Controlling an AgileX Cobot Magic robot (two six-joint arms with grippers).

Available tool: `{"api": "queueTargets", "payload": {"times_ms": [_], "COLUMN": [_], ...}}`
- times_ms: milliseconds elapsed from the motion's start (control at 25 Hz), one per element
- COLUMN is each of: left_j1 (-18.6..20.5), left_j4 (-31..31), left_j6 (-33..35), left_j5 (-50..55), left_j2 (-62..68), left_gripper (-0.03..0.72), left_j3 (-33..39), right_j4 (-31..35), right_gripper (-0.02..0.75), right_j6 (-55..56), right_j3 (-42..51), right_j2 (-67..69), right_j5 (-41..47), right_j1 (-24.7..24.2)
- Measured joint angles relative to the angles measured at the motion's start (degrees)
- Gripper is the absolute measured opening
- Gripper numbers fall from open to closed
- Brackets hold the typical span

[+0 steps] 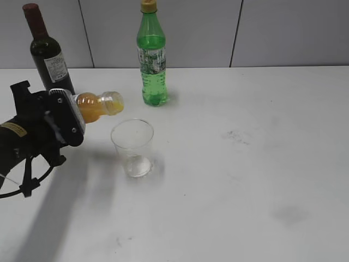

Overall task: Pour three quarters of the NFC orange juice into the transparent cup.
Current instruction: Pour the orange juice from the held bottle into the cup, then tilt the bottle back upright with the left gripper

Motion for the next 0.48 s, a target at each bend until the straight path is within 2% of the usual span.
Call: {"api": "queueTargets", "payload": {"times_ms": [480], "left_j1": [0.0], "left_j4": [-0.52], "left_j6": [8.62], "left_j5": [-2.35], "left_j2": [0.0], "left_gripper": [0.479], "left_j3": [0.0], "right_j4": [0.0], "right_gripper": [0.591], "right_j6": [-0.06], "right_j3": [0.0], "right_j2": [0.0], "right_j5": [0.0], "right_j1": [0.0]}}
